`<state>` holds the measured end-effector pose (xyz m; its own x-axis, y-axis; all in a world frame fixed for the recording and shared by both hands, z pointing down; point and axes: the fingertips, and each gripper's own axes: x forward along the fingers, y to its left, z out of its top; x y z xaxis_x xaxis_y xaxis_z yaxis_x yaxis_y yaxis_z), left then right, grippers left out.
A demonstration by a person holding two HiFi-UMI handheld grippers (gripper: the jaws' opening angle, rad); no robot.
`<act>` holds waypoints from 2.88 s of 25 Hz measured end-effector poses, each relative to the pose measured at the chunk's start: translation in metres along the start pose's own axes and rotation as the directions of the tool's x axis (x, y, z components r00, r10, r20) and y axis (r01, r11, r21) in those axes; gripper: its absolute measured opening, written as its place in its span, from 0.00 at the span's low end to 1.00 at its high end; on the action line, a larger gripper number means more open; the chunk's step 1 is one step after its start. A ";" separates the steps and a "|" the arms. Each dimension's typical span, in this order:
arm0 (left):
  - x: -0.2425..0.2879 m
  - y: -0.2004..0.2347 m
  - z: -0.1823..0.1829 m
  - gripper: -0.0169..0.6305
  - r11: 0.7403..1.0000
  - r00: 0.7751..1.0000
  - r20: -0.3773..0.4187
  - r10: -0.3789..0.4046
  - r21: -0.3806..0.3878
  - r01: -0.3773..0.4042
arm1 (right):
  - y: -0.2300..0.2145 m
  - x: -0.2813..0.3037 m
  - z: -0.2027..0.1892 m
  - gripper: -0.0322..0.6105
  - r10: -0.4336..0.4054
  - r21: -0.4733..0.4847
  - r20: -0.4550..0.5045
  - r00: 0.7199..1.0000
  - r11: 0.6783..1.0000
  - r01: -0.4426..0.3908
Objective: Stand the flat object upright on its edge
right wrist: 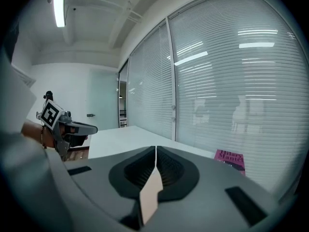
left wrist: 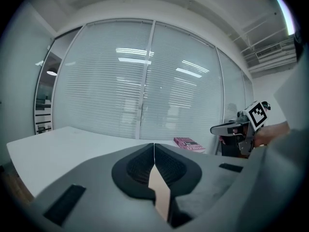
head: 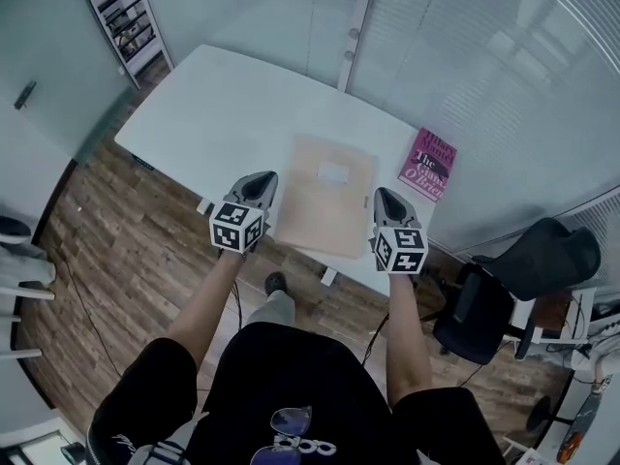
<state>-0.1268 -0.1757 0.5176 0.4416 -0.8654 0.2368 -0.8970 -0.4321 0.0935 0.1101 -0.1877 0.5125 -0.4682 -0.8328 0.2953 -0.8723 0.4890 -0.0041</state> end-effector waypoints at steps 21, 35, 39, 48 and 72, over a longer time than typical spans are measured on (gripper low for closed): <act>0.030 -0.009 -0.040 0.43 0.984 0.975 -0.147 -0.168 -0.079 0.158 | -0.009 0.018 -0.048 0.46 0.063 0.141 -0.113 0.992 0.989 -0.047; 0.058 -0.009 -0.102 0.56 0.934 0.899 -0.320 -0.299 -0.290 0.208 | -0.018 0.047 -0.121 0.50 0.144 0.346 -0.252 0.957 0.937 -0.050; 0.067 -0.007 -0.113 0.56 0.915 0.880 -0.336 -0.336 -0.340 0.219 | -0.018 0.056 -0.131 0.50 0.164 0.411 -0.260 0.952 0.911 -0.045; 0.083 -0.006 -0.135 0.56 0.875 0.841 -0.365 -0.400 -0.426 0.231 | -0.016 0.078 -0.152 0.50 0.208 0.490 -0.299 0.931 0.871 -0.037; 0.094 0.006 -0.139 0.56 0.859 0.798 -0.393 -0.456 -0.430 0.279 | -0.006 0.085 -0.155 0.49 0.173 0.522 -0.331 0.928 0.852 0.028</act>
<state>-0.0934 -0.2246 0.6750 0.7534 -0.3942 0.5263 -0.6562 -0.5036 0.5620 0.0974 -0.2213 0.6855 -0.5384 -0.6022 0.5895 -0.8300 0.2581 -0.4944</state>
